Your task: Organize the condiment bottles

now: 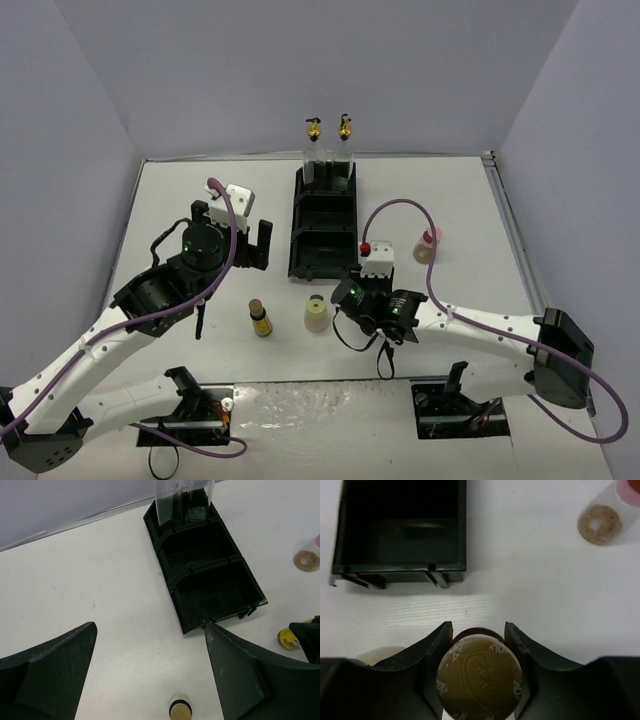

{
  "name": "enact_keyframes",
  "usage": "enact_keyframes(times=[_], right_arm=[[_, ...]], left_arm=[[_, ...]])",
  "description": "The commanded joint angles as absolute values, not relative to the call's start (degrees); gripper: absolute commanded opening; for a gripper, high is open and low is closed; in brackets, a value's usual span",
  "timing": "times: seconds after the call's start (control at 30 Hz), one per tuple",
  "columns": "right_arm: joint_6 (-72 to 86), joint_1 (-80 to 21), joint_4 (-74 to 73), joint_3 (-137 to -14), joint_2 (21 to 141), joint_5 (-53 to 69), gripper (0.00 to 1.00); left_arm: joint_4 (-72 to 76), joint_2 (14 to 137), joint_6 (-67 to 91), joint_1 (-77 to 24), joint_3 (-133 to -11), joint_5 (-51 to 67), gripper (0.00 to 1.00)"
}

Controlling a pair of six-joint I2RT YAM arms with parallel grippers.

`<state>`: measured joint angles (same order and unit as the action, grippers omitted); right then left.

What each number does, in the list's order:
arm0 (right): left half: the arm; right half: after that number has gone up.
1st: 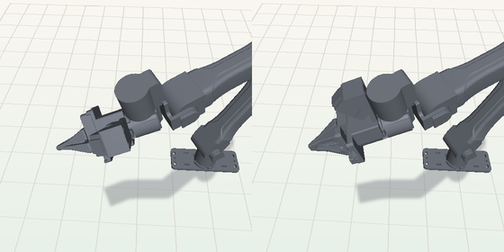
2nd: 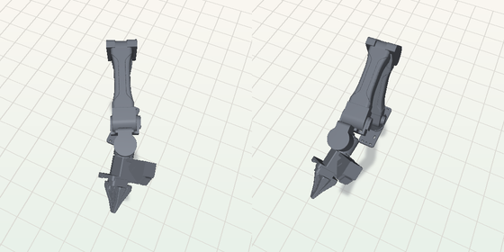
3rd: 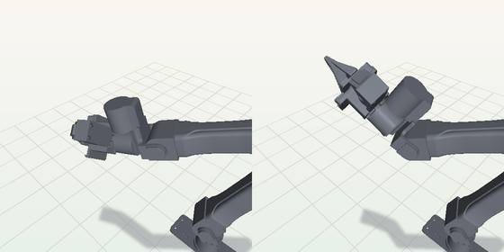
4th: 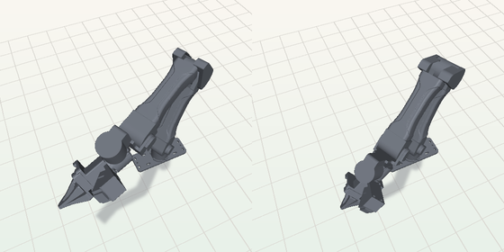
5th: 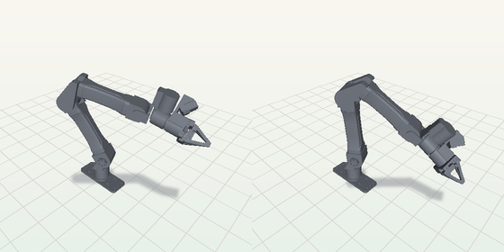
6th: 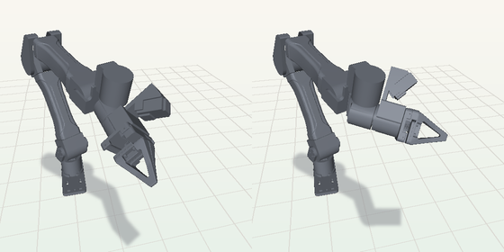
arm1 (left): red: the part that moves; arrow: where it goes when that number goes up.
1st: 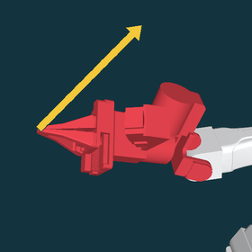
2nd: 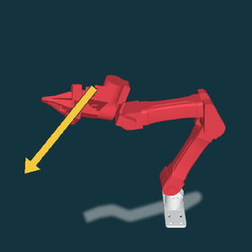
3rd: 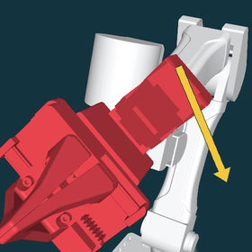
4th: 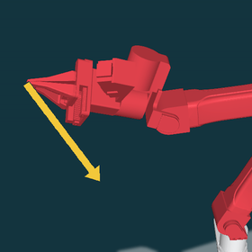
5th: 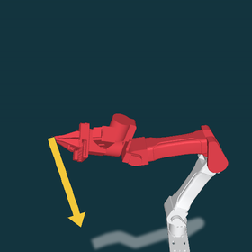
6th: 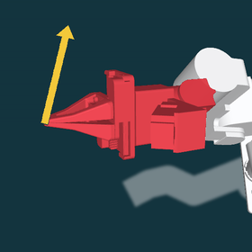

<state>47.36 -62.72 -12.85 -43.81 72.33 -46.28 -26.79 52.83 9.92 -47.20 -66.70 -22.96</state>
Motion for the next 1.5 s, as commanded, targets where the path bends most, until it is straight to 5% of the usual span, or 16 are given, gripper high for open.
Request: enact_keyframes(times=[0.0,0.53,0.87,1.47], right_arm=[[45.01,-62.93,-16.43,-54.29,66.80,-51.15,0.00],[25.02,-42.26,-6.61,-78.95,85.05,-30.13,0.00],[21.64,-37.88,-3.14,-90.92,98.43,-23.27,0.00],[20.10,-33.22,7.10,-90.62,108.76,-20.30,0.00]], left_arm=[[-24.43,51.68,9.05,-47.37,-67.41,-23.73,0.86],[-24.61,52.07,8.70,-47.37,-68.03,-24.43,0.86],[-24.61,52.56,8.35,-47.20,-68.82,-24.61,0.86],[-25.73,52.27,8.05,-47.02,-69.44,-24.84,0.86]])
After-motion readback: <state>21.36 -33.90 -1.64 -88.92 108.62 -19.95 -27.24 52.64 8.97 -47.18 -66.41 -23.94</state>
